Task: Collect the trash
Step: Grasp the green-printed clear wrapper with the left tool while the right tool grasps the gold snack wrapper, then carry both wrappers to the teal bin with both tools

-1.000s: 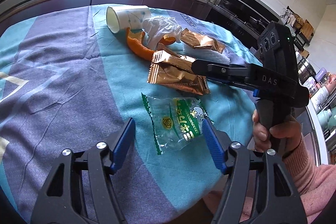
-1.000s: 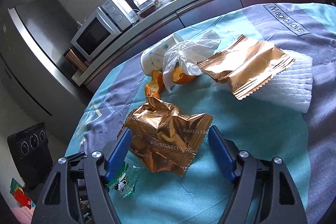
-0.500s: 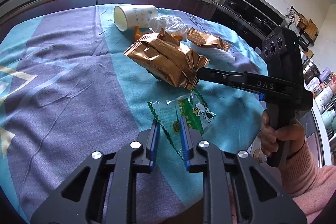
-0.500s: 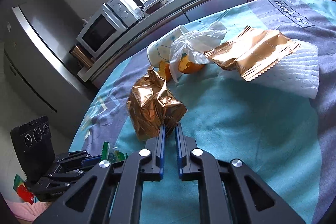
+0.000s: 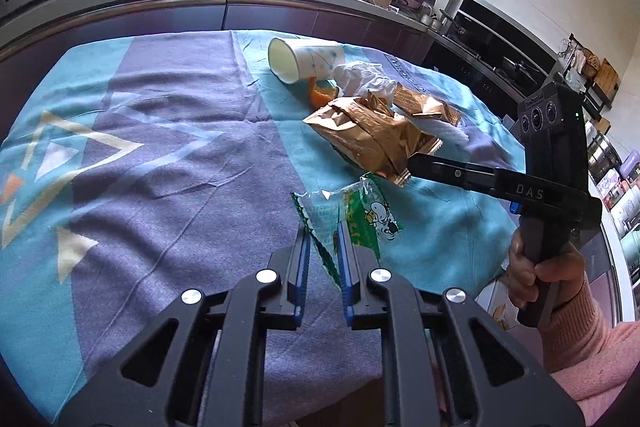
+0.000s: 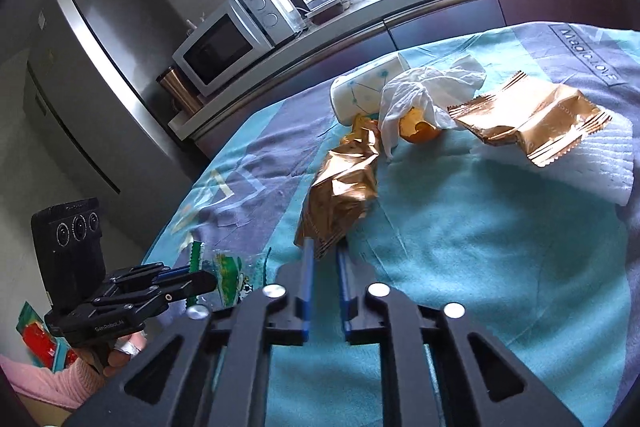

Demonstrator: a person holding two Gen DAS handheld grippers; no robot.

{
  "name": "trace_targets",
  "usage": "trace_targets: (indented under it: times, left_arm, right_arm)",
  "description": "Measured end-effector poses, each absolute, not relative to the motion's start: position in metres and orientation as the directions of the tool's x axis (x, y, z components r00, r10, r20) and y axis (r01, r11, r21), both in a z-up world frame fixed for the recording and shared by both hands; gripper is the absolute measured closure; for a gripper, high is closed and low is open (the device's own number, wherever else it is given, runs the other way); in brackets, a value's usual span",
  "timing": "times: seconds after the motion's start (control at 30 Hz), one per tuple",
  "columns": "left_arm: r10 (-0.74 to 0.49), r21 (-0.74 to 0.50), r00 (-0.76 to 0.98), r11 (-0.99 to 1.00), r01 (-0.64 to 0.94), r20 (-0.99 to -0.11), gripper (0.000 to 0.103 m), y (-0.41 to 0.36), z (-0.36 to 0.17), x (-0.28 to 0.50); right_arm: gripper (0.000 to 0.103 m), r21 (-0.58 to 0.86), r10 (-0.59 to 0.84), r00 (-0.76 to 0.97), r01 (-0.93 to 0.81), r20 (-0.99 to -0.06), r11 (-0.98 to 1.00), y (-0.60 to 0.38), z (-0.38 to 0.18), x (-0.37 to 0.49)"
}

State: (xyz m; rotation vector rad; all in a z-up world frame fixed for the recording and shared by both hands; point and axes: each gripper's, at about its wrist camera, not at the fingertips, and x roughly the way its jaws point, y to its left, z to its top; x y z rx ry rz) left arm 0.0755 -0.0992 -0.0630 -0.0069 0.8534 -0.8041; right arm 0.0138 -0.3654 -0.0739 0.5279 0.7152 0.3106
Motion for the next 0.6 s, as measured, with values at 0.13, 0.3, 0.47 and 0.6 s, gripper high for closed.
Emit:
trace_targets:
  times: [0.13,0.3,0.47,0.6]
  left_arm:
    - [-0.635,-0.318,0.401,0.720,0.617,-0.660,0.089,-0.089,-0.061,0.077]
    - [-0.629,-0.316,0.415,0.730,0.606,-0.658,0.089,-0.082,-0.060,0.079]
    - [-0.619,-0.306,0.435,0.742,0.596,-0.654,0.089,-0.075,-0.057,0.078]
    - [-0.608,-0.295,0.457,0.755,0.586,-0.649,0.089,-0.066,-0.054,0.076]
  right_arm:
    - [0.062,0.591,0.441,0.729,-0.061,-0.523,0.804,-0.372,-0.079,0.021]
    - [0.071,0.623,0.441,0.740,-0.037,-0.508,0.781,-0.377,-0.083,0.028]
    - [0.087,0.622,0.447,0.740,-0.048,-0.503,0.781,-0.374,-0.081,0.025]
    - [0.094,0.607,0.447,0.744,-0.071,-0.496,0.792,-0.370,-0.072,0.019]
